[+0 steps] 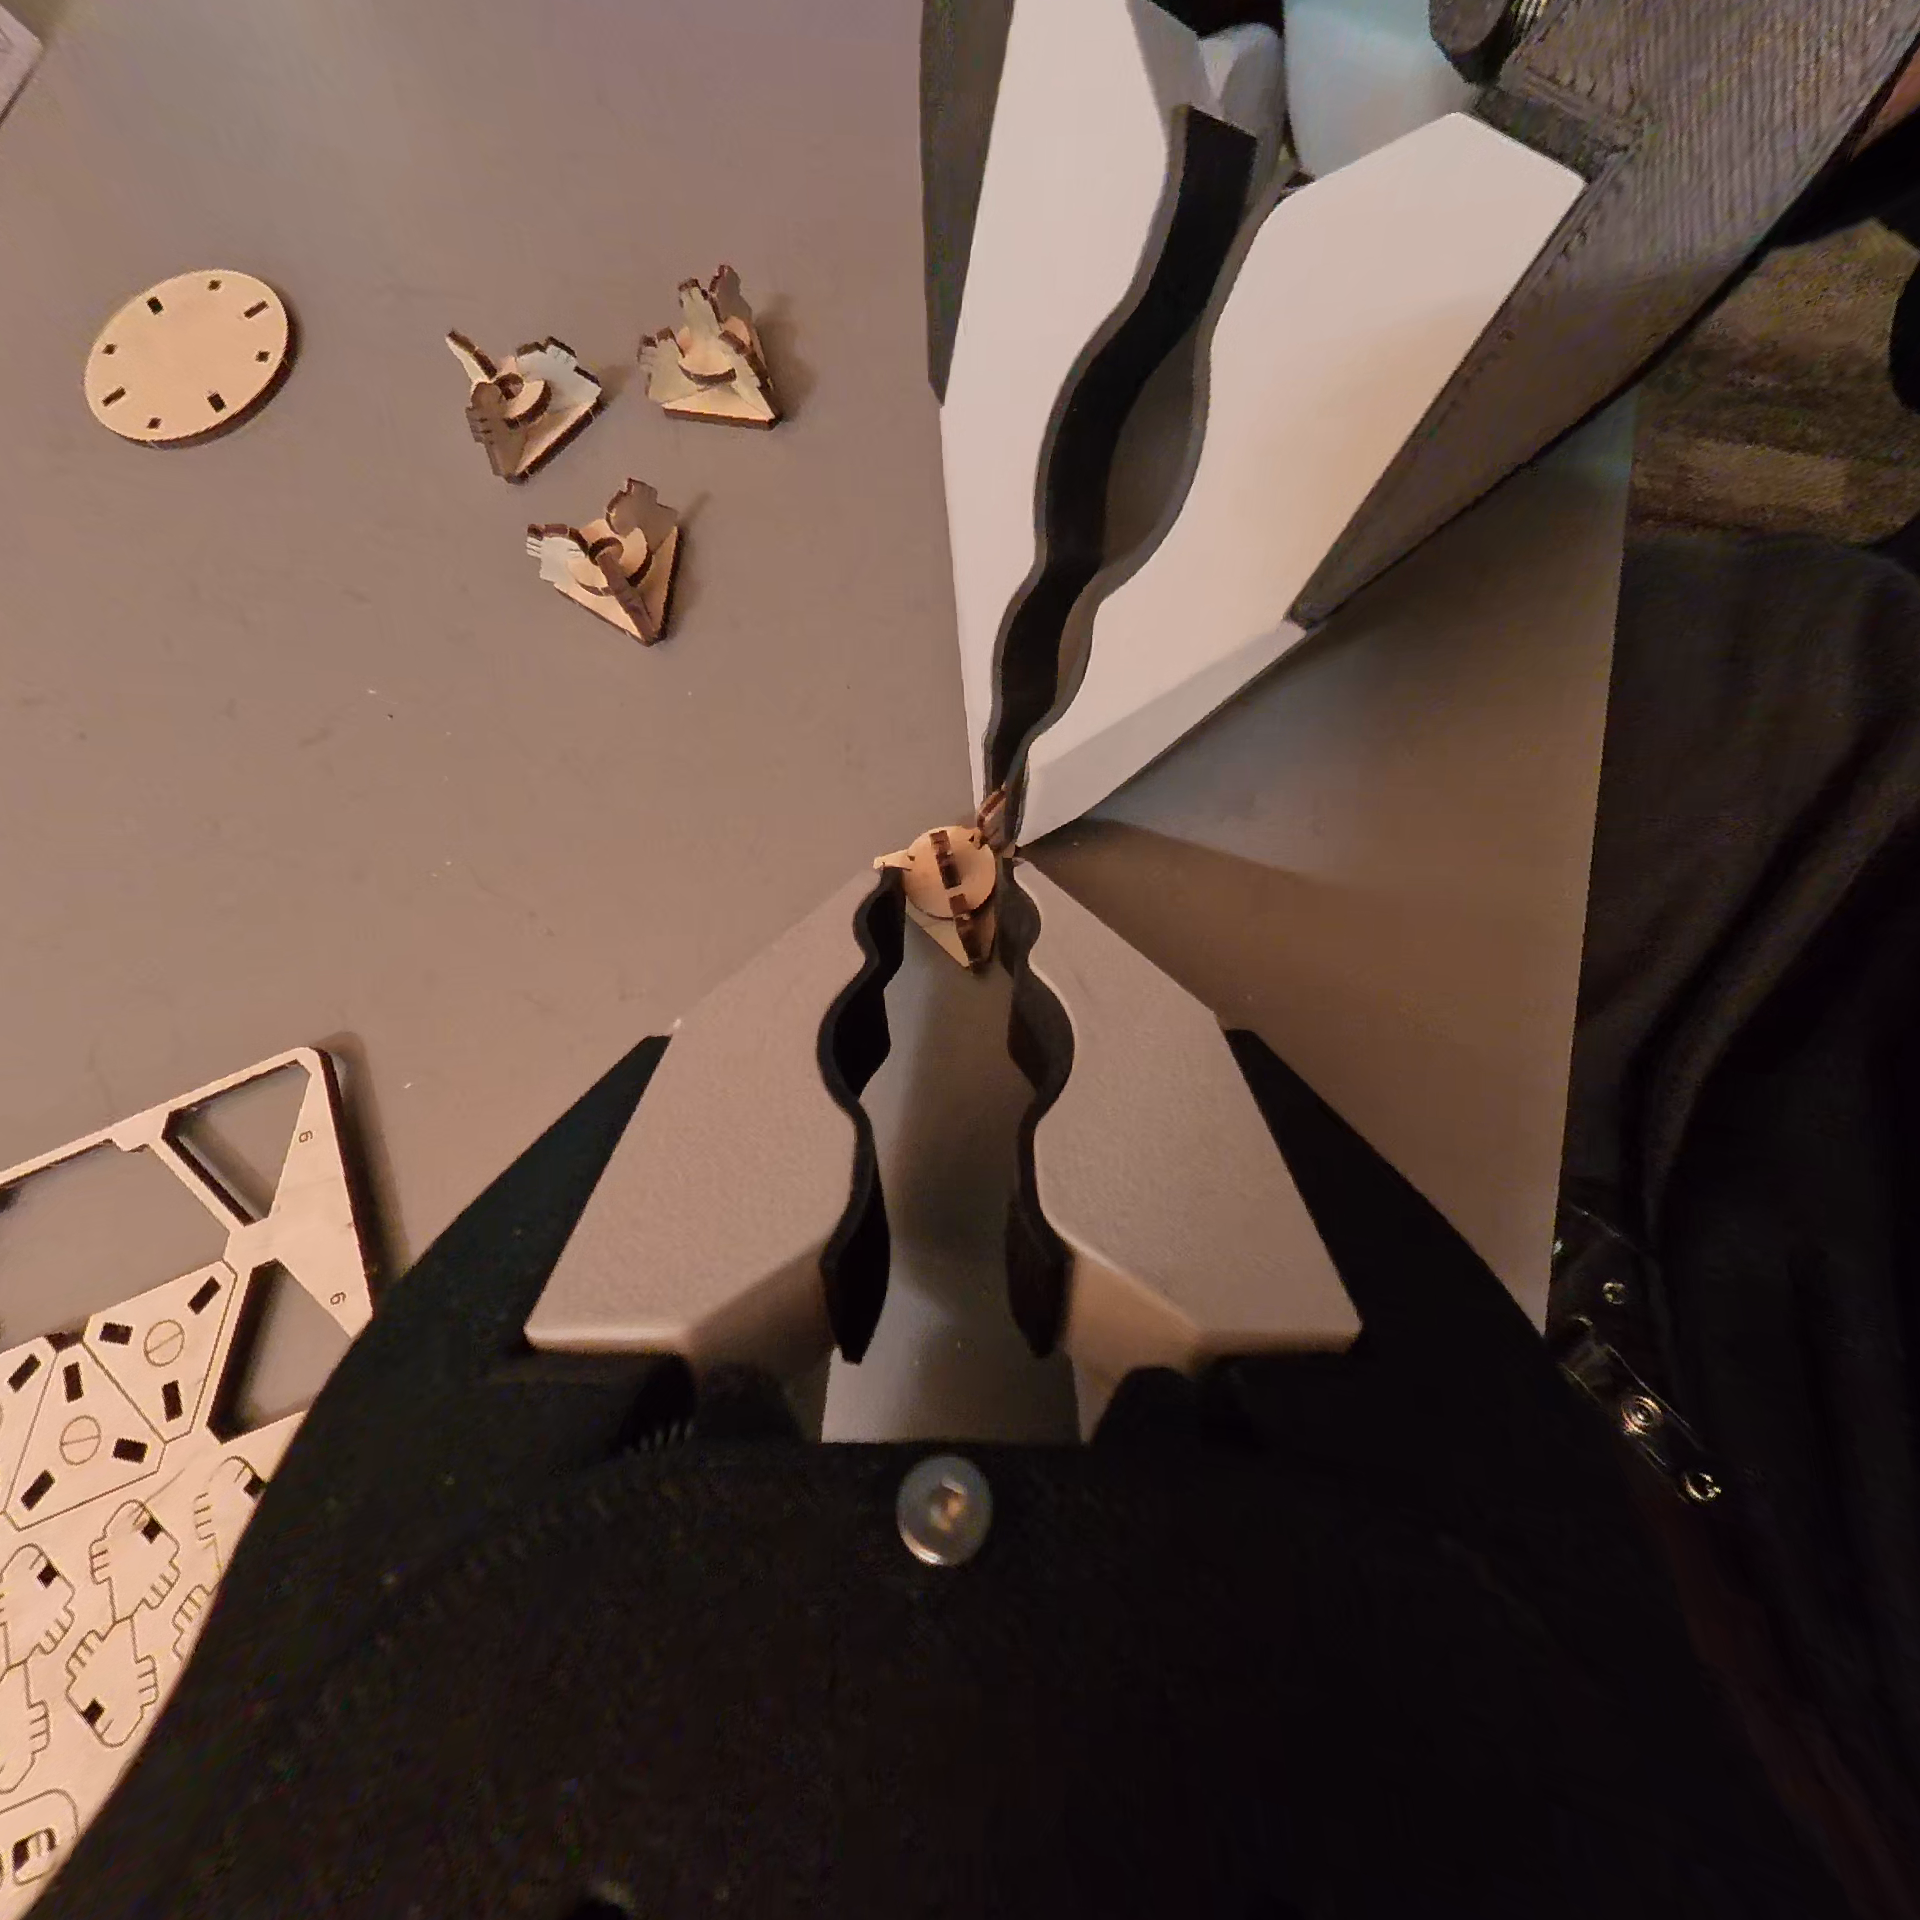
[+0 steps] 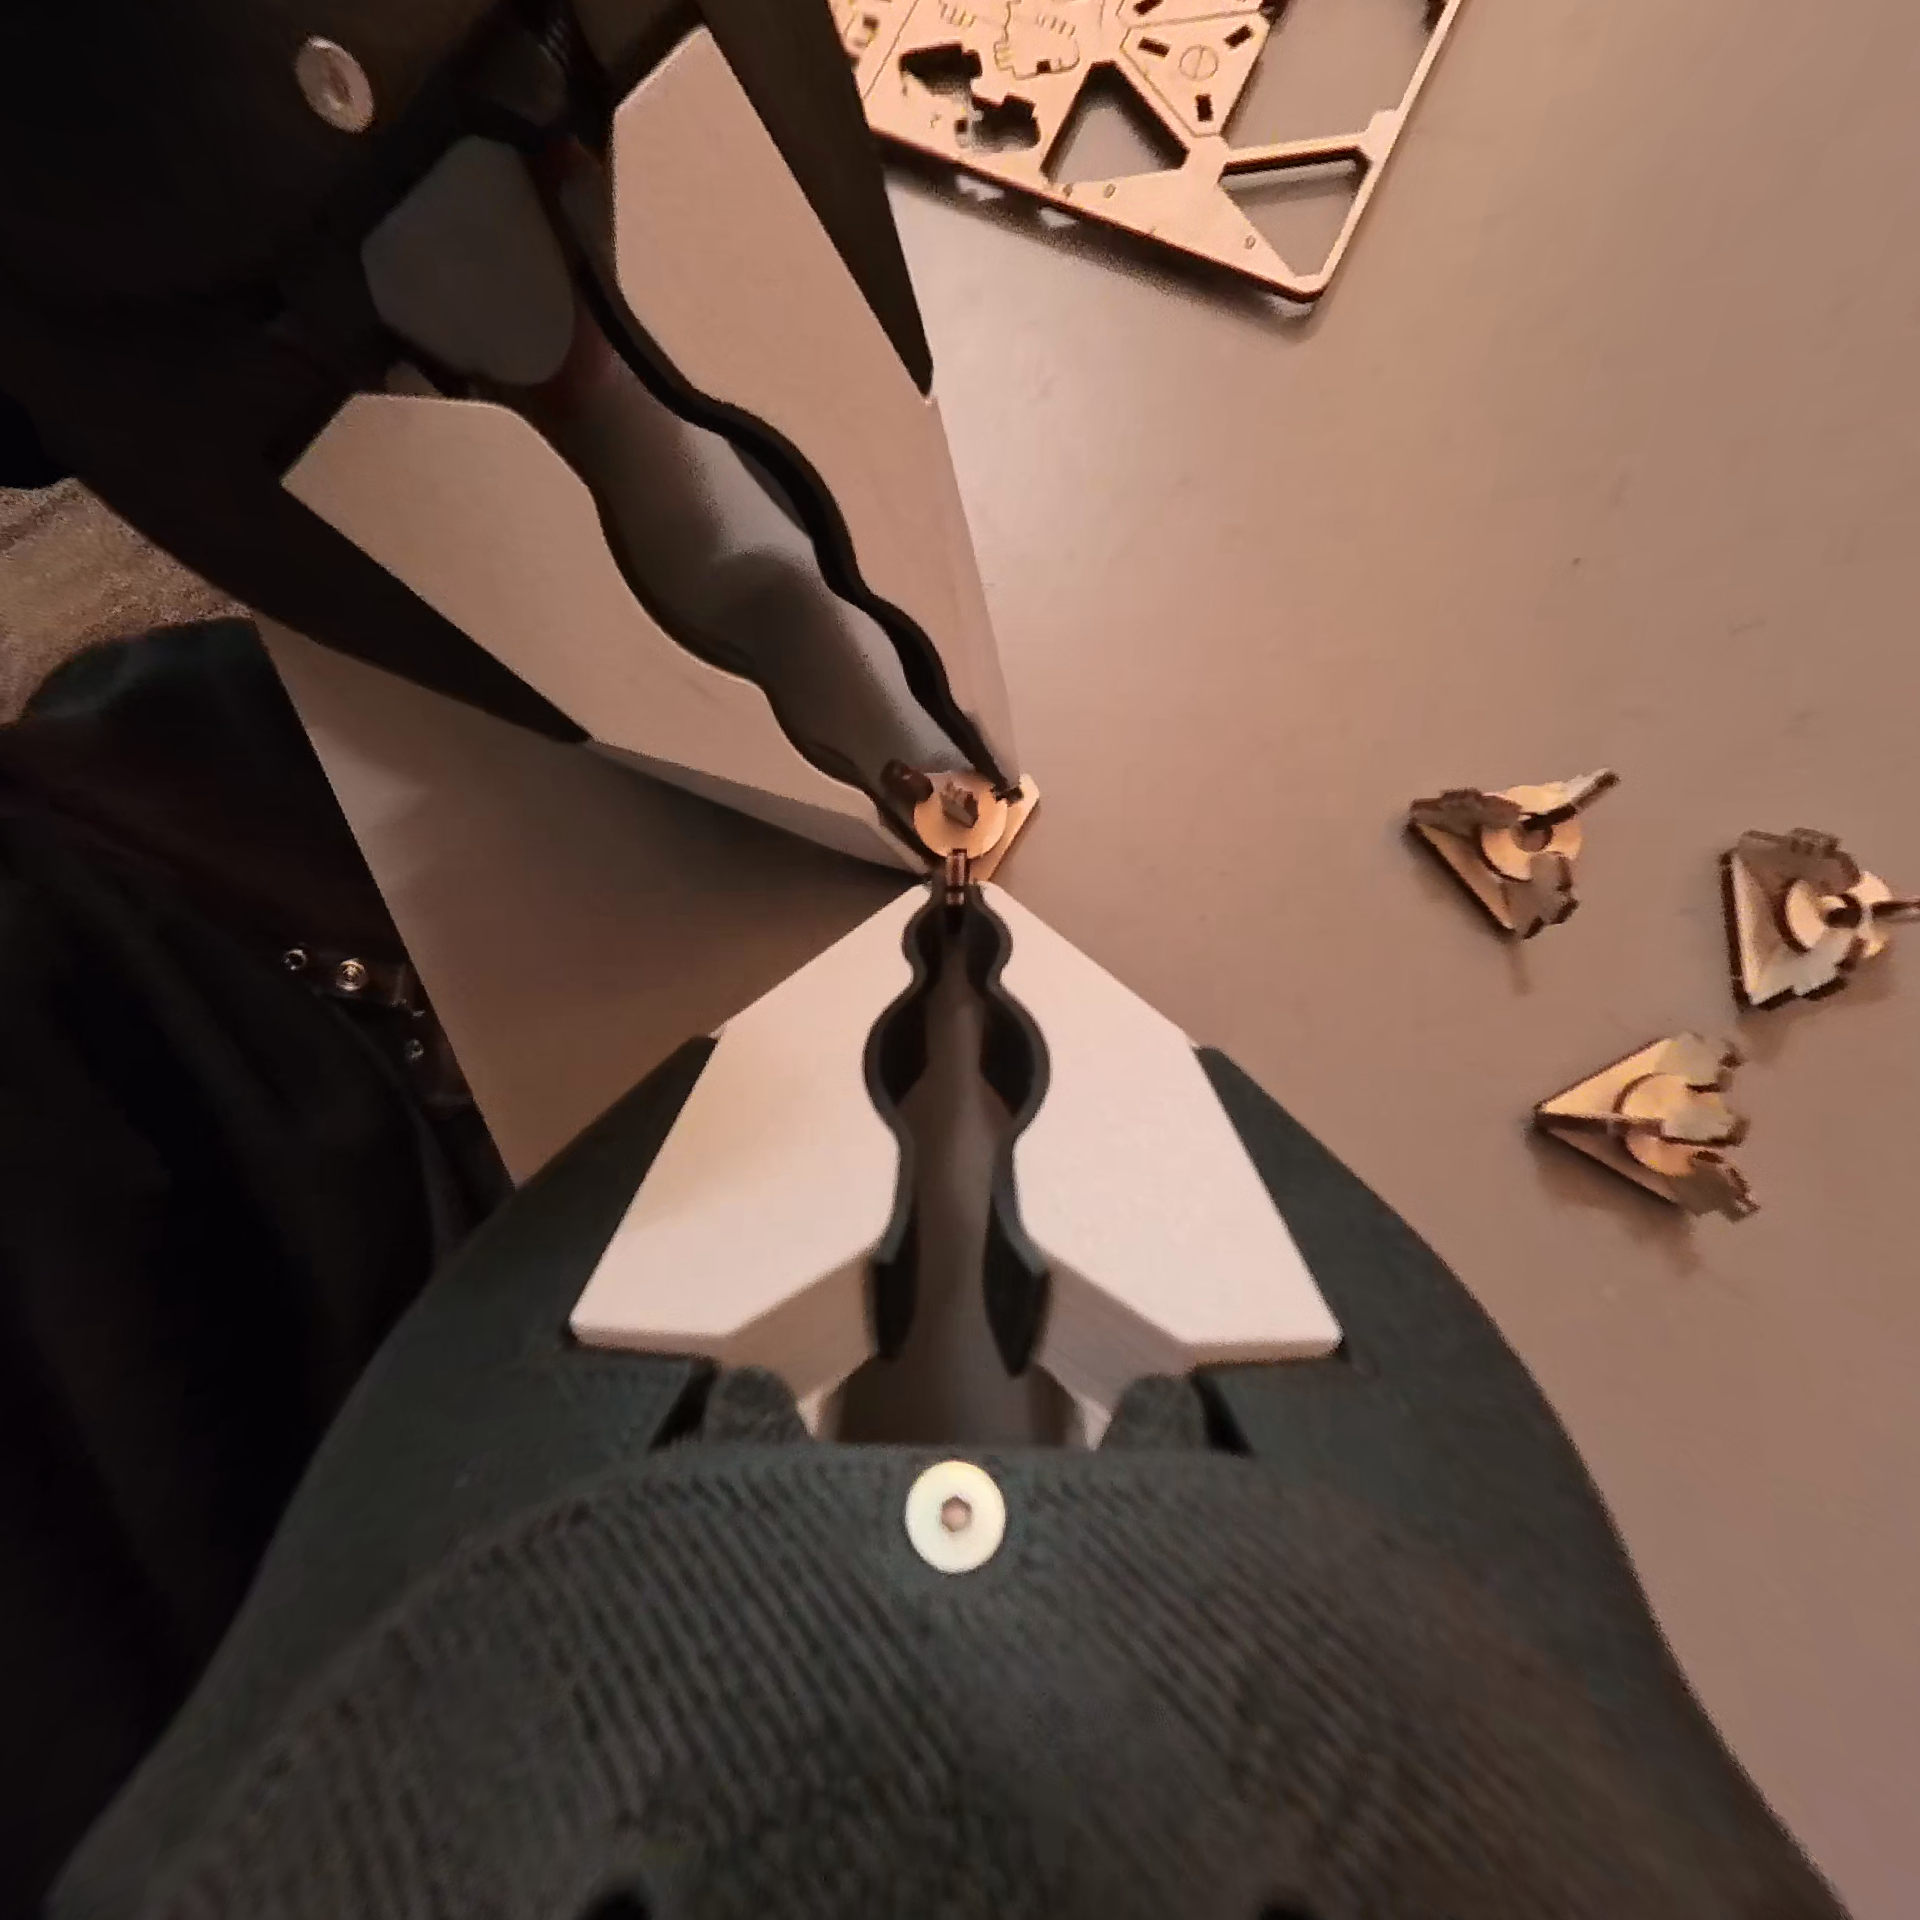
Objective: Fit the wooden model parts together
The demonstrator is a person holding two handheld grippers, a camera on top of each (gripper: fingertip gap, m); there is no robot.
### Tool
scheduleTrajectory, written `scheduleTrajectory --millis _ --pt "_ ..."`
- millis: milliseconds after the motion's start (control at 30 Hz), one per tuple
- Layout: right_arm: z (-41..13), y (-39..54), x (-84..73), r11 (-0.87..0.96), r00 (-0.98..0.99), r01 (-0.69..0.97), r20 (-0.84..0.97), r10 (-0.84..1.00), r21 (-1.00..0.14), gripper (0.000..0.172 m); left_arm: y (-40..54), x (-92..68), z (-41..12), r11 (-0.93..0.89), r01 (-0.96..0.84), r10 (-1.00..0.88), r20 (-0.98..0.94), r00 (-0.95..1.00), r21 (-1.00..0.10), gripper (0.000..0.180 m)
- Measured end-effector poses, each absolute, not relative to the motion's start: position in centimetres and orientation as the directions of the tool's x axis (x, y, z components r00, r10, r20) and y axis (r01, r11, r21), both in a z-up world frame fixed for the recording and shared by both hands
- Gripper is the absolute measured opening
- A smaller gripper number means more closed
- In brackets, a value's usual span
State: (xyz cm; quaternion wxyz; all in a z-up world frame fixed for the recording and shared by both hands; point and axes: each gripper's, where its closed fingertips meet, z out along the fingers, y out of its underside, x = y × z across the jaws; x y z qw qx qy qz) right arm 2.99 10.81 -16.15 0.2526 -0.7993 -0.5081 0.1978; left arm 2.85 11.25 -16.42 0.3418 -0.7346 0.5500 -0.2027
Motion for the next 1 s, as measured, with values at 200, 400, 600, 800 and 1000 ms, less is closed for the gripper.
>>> scheduleTrajectory --millis 200,400,600,800,1000 --pt "-16.21 10.99 2.77 -0.397 0.378 0.742 -0.152 0.913 -0.541 0.001 11.56 2.64 -16.35 -0.214 -0.647 -0.939 -0.027 0.342 -0.731 0.015" --pt "-16.27 11.02 2.67 -0.408 0.344 0.789 -0.221 0.913 -0.460 0.001 11.62 2.52 -16.37 -0.228 -0.644 -0.936 -0.019 0.353 -0.731 0.016" --pt "-16.36 11.06 2.62 -0.375 0.329 0.828 -0.180 0.927 -0.417 0.001 11.62 2.47 -16.41 -0.237 -0.641 -0.934 -0.009 0.356 -0.730 0.016" --pt "-16.25 11.16 2.52 -0.436 0.378 0.723 -0.222 0.899 -0.536 0.001 11.63 2.43 -16.40 -0.253 -0.634 -0.934 0.013 0.358 -0.731 0.016" --pt "-16.18 11.23 2.51 -0.461 0.426 0.649 -0.212 0.879 -0.606 0.002 11.59 2.36 -16.43 -0.270 -0.628 -0.931 0.031 0.364 -0.730 0.017"
